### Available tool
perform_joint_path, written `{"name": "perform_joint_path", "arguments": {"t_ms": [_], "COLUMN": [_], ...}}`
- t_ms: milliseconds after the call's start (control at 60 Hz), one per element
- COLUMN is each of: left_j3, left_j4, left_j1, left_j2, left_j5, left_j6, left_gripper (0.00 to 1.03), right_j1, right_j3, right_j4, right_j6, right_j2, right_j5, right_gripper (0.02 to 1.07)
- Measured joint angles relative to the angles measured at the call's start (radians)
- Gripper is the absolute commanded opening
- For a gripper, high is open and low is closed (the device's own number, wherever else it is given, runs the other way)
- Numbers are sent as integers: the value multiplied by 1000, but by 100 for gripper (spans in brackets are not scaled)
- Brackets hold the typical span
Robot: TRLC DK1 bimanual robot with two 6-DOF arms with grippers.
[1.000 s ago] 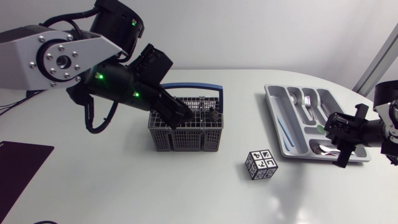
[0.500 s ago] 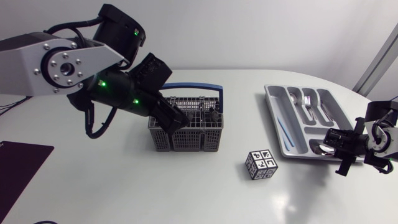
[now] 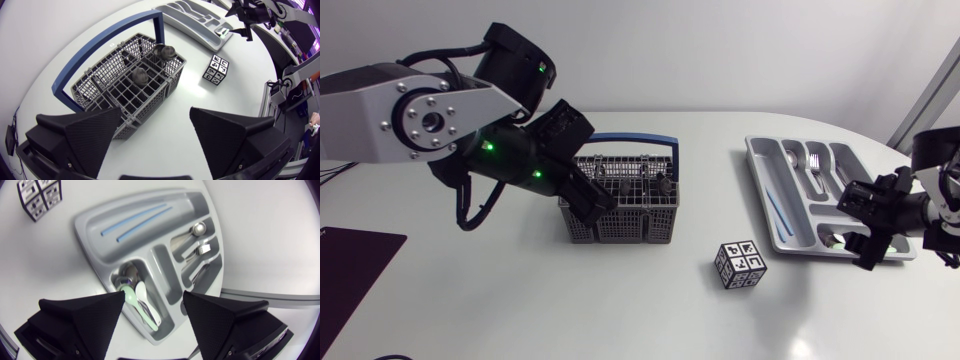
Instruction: Transfer all utensils from the basket to the drawer tray.
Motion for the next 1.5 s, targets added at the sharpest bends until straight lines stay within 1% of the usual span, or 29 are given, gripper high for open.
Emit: {"name": "perform_joint_path", "arguments": {"t_ms": [100,217,350,483,550,633,700,717,733,817,883,900,1133,1167,1200,1283,1417,1500], "left_j3": [-6,-11,-40,-60,-65,-69,-69,-69,-70,-72,-77,-79,-87,-89,-91,-96,-103,-112], "left_j4": [0,8,18,26,37,48,52,53,53,64,67,68,74,79,79,79,88,94], "left_j1": [-1,-3,-14,-27,-27,-27,-27,-27,-27,-27,-27,-27,-26,-26,-26,-26,-25,-25], "left_j2": [0,0,2,11,14,15,15,15,15,15,15,15,15,15,15,15,16,16], "left_j5": [0,-1,-4,-21,-23,-23,-23,-23,-23,-23,-23,-23,-24,-26,-26,-26,-27,-27], "left_j6": [0,0,4,13,19,23,23,23,23,26,26,27,34,34,34,39,49,52], "left_gripper": [96,96,96,96,96,96,96,96,96,96,96,96,96,96,96,96,96,96], "right_j1": [105,244,394,501,531,557,572,576,577,583,586,587,633,640,648,658,659,659], "right_j3": [63,137,196,289,337,400,448,461,467,500,526,531,595,600,606,616,626,631], "right_j4": [-117,-227,-287,-341,-359,-371,-379,-380,-379,-385,-385,-385,-379,-377,-369,-353,-350,-345], "right_j6": [126,294,459,620,682,747,789,802,808,844,869,876,945,957,969,990,1010,1019], "right_j2": [-25,-27,-19,38,73,126,175,192,201,254,294,302,380,389,400,424,449,457], "right_j5": [-18,-50,-79,-177,-229,-292,-332,-343,-350,-404,-438,-444,-460,-461,-462,-462,-460,-457], "right_gripper": [92,92,92,91,83,78,69,69,63,53,48,48,46,43,37,27,17,14]}}
